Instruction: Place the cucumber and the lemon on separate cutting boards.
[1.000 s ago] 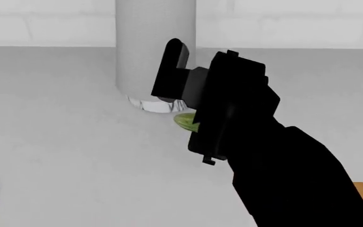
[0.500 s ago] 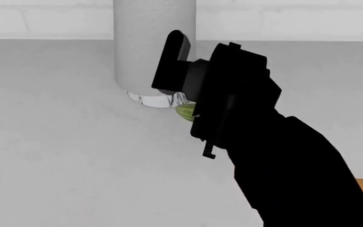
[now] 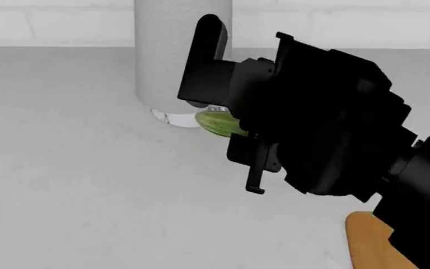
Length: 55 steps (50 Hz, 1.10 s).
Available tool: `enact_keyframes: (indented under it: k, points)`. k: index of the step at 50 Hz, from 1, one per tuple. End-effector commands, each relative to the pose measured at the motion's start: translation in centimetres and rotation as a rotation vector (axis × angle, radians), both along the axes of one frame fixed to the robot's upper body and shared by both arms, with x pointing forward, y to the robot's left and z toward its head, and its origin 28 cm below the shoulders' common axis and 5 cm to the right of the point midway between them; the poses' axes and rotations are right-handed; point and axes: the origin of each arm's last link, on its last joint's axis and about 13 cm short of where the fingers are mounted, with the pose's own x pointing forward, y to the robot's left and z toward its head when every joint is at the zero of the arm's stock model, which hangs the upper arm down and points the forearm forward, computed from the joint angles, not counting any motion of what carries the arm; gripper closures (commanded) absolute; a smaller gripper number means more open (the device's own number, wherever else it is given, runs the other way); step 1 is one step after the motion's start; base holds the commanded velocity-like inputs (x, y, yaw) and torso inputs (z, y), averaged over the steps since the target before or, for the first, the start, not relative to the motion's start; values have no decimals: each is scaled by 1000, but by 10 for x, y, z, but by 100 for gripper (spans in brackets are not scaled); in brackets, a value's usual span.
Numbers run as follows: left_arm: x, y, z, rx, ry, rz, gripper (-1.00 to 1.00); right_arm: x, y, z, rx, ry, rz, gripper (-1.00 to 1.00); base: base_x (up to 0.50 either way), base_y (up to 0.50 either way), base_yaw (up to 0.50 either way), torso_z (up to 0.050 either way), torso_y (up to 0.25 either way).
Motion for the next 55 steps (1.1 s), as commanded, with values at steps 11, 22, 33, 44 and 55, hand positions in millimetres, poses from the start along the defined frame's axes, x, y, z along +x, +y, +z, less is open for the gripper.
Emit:
enact_keyframes:
  k: [11, 22, 33, 44, 55]
  points:
    - [-2, 0, 0, -4, -2, 1, -100, -117, -68, 12, 0, -1, -158, 100, 0, 0, 0, 0, 0]
    - [-3, 0, 1, -3, -10, 13, -100, -136, -100, 5, -31, 52, -278, 100, 0, 0, 0, 0, 0]
    - [-4, 3, 0, -8, -10, 27, -100, -152, -126, -19, -35, 80, -384, 100, 0, 0, 0, 0, 0]
    - [-4, 2, 0, -6, -4, 24, -100, -141, -138, -47, -34, 149, -453, 100, 0, 0, 0, 0, 0]
    - [-5, 1, -1, -3, 0, 24, -100, -140, -142, -64, -29, 189, -469, 100, 0, 0, 0, 0, 0]
